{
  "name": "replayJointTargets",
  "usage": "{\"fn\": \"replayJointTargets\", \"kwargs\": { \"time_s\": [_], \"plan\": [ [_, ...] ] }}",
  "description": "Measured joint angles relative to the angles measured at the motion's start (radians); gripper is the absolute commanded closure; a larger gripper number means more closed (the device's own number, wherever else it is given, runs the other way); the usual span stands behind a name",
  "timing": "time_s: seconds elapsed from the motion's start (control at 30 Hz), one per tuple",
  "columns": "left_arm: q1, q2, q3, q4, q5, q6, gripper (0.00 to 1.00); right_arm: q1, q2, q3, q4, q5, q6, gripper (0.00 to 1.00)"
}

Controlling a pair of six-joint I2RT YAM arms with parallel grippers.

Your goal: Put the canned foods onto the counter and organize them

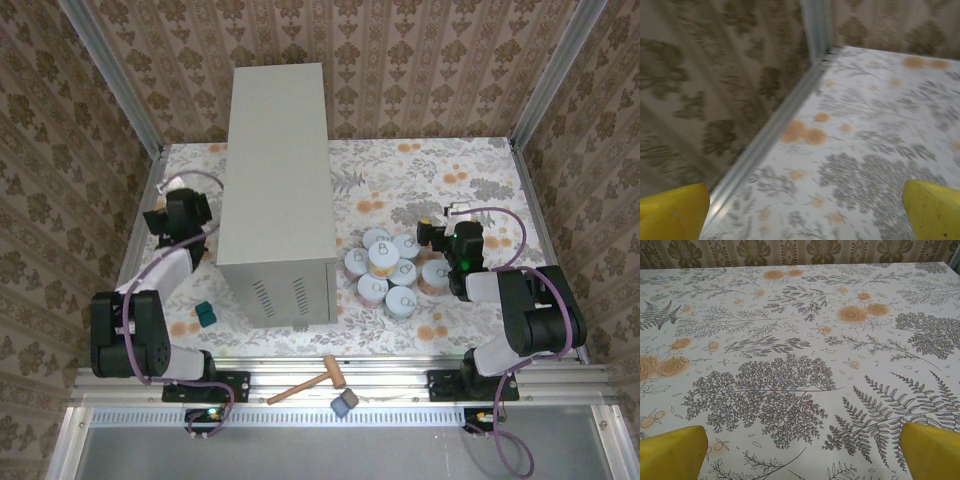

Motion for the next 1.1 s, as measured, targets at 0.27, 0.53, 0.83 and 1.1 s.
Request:
{"fn": "replayJointTargets", "kwargs": {
  "time_s": [0.27,0.53,0.83,1.1],
  "plan": [
    [0.001,-0.003,0.421,-0.599,-0.11,-0.171,0.0,-0.008,0.0,0.0,0.0,-0.016,0.0,0.0],
    [0.0,-0.079,0.67,-0.938,0.029,-0.17,0.0,-0.008,-0.006,0.02,-0.064,-0.025,0.0,0.0],
    [-0.05,-0.132,0.871,-1.129,0.317,-0.086,0.0,0.02,-0.092,0.437,-0.673,0.161,0.18,0.0],
    [-0.116,-0.172,0.983,-1.143,0.626,-0.05,0.0,0.291,-0.121,0.601,-1.092,0.346,0.284,0.0]
  ]
}}
